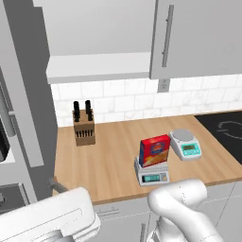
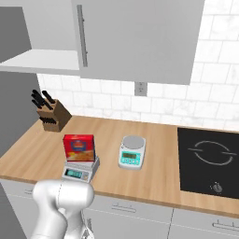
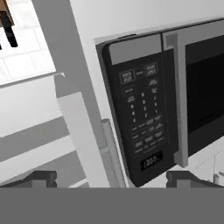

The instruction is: Pick the boxed food and place it on the digital scale for weighing, and close the cabinet.

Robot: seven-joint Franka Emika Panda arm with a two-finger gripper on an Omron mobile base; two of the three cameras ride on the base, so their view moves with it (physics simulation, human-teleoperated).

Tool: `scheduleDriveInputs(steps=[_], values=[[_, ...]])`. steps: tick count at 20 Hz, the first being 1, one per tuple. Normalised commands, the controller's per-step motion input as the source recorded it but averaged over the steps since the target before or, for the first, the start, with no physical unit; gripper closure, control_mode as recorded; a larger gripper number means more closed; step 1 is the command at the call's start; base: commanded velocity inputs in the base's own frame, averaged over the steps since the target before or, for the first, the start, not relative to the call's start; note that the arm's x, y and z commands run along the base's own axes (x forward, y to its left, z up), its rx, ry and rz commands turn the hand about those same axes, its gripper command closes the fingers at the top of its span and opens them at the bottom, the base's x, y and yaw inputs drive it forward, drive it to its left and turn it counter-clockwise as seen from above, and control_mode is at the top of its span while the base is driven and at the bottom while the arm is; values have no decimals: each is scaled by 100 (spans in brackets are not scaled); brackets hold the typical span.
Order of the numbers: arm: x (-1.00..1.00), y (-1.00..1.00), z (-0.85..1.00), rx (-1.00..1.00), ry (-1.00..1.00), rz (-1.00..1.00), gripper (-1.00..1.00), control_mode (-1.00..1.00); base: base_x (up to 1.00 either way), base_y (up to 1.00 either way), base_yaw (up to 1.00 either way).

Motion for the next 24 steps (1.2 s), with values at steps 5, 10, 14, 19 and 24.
scheduleDriveInputs(steps=[5, 10, 14, 19, 24], values=[[91, 60, -73, 0, -10, -2, -100, -100, 0, 0, 0], [77, 39, -56, 2, -27, 0, -100, -100, 0, 0, 0], [36, 32, 34, 10, -30, -7, -100, -100, 0, 0, 0], [7, 41, 39, 26, -13, -7, -100, -100, 0, 0, 0], [0, -33, 31, 54, -17, -4, -100, -100, 0, 0, 0]])
